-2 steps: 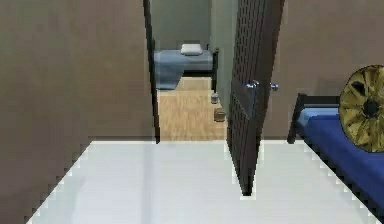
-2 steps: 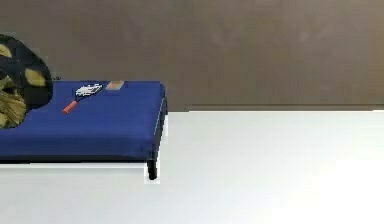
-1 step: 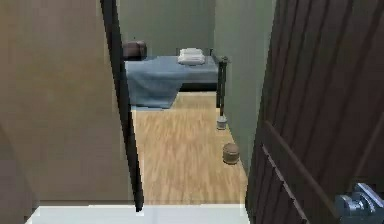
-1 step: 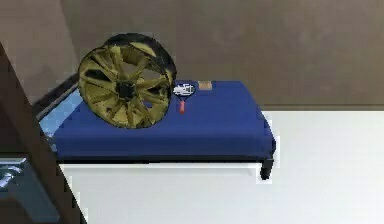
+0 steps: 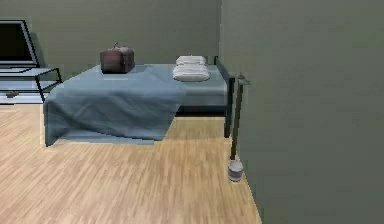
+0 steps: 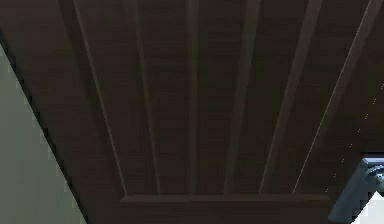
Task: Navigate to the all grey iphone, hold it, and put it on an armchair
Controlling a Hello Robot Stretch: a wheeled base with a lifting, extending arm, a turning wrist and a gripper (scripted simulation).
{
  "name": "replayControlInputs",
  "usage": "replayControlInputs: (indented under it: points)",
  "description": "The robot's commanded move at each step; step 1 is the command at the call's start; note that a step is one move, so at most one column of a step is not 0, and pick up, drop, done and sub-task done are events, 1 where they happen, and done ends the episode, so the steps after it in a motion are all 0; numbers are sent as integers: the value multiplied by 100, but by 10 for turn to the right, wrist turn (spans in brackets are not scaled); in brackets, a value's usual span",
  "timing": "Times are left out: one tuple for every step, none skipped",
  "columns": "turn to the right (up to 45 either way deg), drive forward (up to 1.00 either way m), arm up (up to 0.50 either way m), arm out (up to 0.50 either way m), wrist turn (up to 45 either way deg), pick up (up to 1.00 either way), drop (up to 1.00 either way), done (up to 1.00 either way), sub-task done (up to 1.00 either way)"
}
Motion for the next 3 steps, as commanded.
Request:
replayControlInputs:
  points:
    - [-60,0,0,0,0,0,0,0,0]
    - [0,50,0,0,0,0,0,0,0]
    - [-390,0,0,0,0,0,0,0,0]
